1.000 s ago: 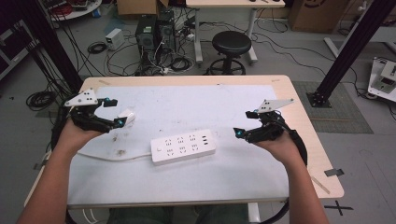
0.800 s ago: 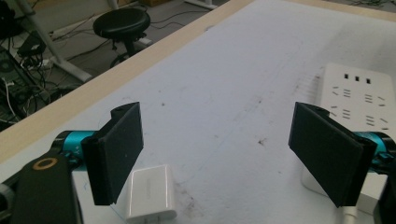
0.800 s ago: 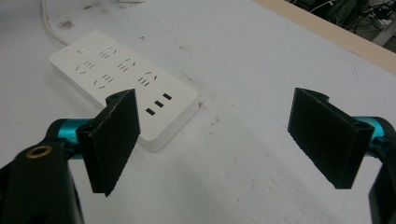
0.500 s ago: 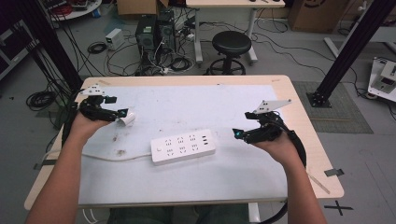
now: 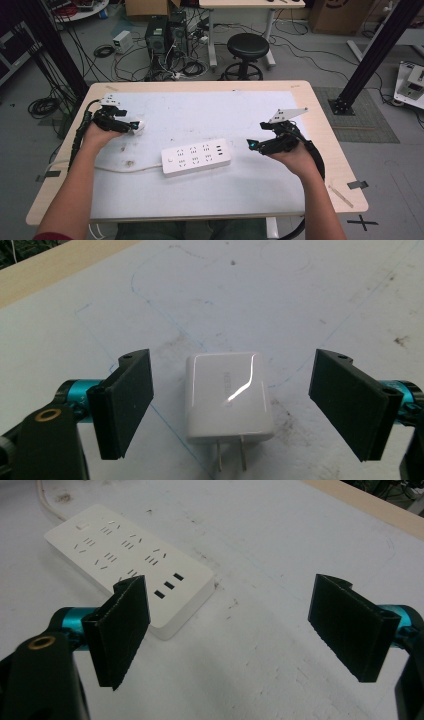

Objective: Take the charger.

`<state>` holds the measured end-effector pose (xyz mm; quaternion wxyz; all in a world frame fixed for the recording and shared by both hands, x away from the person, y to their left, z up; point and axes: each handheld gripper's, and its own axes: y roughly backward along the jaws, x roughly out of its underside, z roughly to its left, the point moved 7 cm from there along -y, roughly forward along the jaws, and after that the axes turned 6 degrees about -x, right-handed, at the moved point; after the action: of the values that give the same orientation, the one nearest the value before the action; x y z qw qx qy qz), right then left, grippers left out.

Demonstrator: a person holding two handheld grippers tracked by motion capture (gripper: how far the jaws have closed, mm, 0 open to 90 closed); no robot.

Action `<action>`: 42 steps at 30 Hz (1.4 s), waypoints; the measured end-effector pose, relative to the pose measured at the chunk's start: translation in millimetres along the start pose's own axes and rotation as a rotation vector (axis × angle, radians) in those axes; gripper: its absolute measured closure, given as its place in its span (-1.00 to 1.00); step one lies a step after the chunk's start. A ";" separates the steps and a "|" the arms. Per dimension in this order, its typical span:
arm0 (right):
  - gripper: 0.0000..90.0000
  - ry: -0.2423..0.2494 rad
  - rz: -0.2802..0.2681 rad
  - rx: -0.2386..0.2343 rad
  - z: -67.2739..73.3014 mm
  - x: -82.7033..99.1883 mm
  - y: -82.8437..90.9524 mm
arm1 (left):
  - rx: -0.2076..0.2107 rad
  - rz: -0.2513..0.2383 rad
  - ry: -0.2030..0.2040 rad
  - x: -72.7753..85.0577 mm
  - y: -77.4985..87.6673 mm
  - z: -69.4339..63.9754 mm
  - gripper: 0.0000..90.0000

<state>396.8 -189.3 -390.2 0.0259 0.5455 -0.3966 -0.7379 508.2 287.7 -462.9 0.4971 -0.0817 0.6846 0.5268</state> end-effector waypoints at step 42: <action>-0.62 -0.003 -0.005 -0.001 0.6 -0.9 3.0 | -0.018 0.116 -0.003 19.0 -21.8 -0.1 -0.20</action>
<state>395.5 -190.6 -387.6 0.0239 0.5451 -0.3948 -0.7392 512.7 286.0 -491.4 0.4658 -0.0454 0.6829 0.5609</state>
